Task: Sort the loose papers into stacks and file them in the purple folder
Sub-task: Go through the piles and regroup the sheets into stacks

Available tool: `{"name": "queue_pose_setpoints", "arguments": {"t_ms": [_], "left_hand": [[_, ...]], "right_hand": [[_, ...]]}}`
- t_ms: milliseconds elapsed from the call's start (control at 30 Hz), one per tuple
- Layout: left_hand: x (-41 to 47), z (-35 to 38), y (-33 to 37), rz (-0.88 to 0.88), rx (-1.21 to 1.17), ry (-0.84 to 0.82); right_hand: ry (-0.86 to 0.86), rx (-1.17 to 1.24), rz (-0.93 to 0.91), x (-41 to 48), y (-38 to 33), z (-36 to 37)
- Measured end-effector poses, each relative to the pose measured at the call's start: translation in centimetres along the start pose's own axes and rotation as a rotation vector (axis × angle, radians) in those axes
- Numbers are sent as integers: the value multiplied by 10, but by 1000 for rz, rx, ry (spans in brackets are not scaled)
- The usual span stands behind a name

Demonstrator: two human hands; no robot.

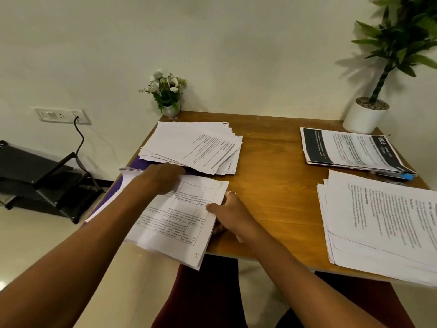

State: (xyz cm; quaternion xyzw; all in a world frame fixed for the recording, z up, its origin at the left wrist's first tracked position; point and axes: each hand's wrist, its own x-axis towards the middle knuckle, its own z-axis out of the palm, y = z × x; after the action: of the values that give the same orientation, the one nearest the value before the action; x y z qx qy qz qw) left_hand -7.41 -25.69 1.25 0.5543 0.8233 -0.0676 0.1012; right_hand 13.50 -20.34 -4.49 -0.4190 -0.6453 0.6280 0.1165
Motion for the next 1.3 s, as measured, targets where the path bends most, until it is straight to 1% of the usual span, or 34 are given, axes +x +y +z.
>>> {"name": "queue_pose_setpoints", "arguments": {"t_ms": [100,200,300,367,433,467,533,633,767,833,900,1000,1100,1167,1300], "left_hand": [[1,5,0,-4,27,43],[4,11,3,-1,75,133],[9,17,10,-35,133,264],[14,20,21,-57,52,367],[19,24,32,-64,-45,444],[23,26,37,-58,-66,459],[34,31,41,-25,-96,441],[52,31,41,20,-176,335],[80,25,38,6,-227,158],[90,23,37,4,-248,102],[98,22,39,12,-179,112],[107,18,44,35,-67,201],[116,16,45,48,6,243],[122,16,44,60,22,245],[132,15,44,69,67,191]], "right_hand": [[148,-218,-75,8,-7,-17],[279,-369,-125,20,-7,-31],[354,-390,-191,33,-4,-37],[406,-365,-313,45,-3,-39],[457,-416,-448,57,0,-42],[468,-455,-485,64,2,-44],[499,-488,-457,78,7,-49],[584,-444,-367,95,8,-53],[540,-436,-383,109,5,-55],[530,-409,-402,115,6,-56],[505,-423,-420,116,5,-57],[486,-454,-451,119,4,-59],[483,-457,-452,122,3,-62],[479,-458,-456,125,2,-63],[468,-512,-439,132,-2,-65]]}}
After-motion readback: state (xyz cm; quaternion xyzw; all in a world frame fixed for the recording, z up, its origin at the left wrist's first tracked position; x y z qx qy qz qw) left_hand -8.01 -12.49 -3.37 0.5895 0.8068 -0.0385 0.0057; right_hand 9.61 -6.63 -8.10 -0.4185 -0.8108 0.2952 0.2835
